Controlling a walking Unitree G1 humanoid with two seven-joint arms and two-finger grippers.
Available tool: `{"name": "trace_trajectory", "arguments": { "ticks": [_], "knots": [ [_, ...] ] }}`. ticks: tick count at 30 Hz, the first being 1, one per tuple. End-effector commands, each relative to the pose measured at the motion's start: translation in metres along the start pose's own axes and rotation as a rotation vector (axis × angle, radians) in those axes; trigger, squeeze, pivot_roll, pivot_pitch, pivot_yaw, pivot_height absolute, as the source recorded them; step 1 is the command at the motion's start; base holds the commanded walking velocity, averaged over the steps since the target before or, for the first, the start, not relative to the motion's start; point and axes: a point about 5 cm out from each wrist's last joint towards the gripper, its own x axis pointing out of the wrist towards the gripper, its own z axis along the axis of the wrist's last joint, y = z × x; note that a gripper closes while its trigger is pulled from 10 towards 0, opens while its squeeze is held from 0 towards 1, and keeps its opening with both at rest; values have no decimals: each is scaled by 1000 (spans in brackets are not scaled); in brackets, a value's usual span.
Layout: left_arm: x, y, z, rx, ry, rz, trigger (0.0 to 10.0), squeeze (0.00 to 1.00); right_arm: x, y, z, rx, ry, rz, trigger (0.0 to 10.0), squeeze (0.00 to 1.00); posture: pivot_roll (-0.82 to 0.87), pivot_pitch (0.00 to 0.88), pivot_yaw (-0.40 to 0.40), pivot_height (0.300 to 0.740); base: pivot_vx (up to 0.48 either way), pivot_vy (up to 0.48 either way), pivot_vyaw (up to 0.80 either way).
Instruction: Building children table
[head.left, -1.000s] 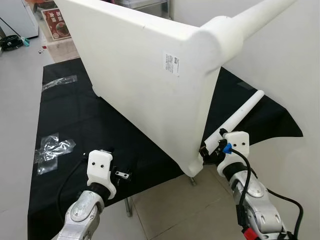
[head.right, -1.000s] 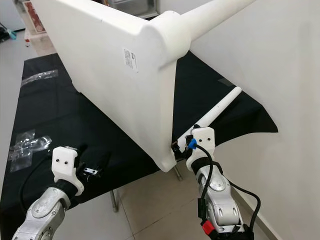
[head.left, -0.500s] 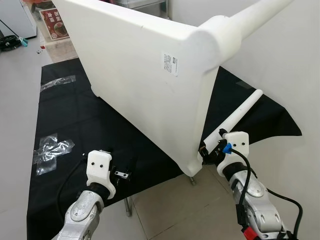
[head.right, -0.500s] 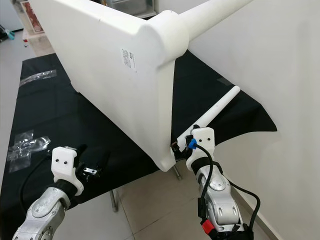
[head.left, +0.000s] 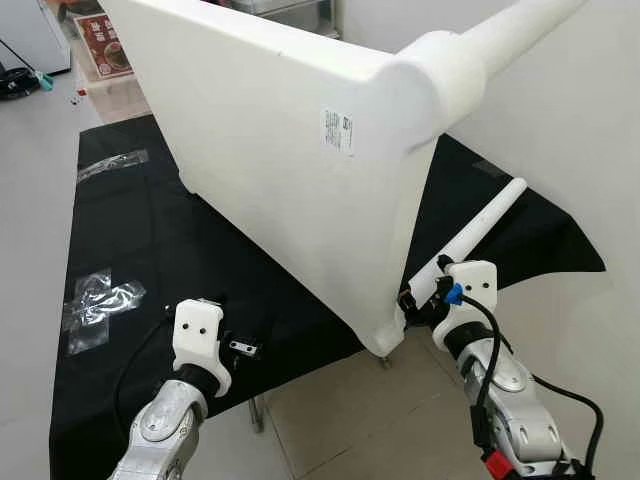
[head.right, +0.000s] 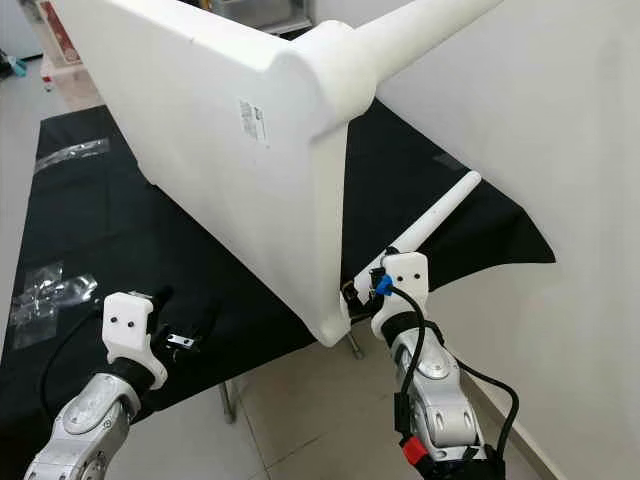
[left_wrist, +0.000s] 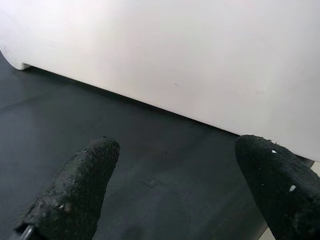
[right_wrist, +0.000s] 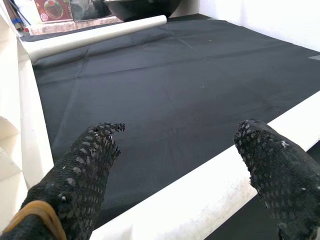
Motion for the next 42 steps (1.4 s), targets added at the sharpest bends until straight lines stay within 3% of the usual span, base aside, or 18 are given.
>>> {"name": "trace_trajectory", "arguments": {
  "ticks": [1, 42],
  "knots": [
    [-1, 3, -2, -5, 7, 12, 10000, 0, 1, 1, -1, 9, -6, 1, 10000, 0, -76, 103, 43, 740, 0, 0, 0],
    [1, 4, 0, -7, 1, 18, 10000, 0, 3, -1, 0, 13, -6, -3, 10000, 0, -87, 121, 39, 740, 0, 0, 0]
  ]
}}
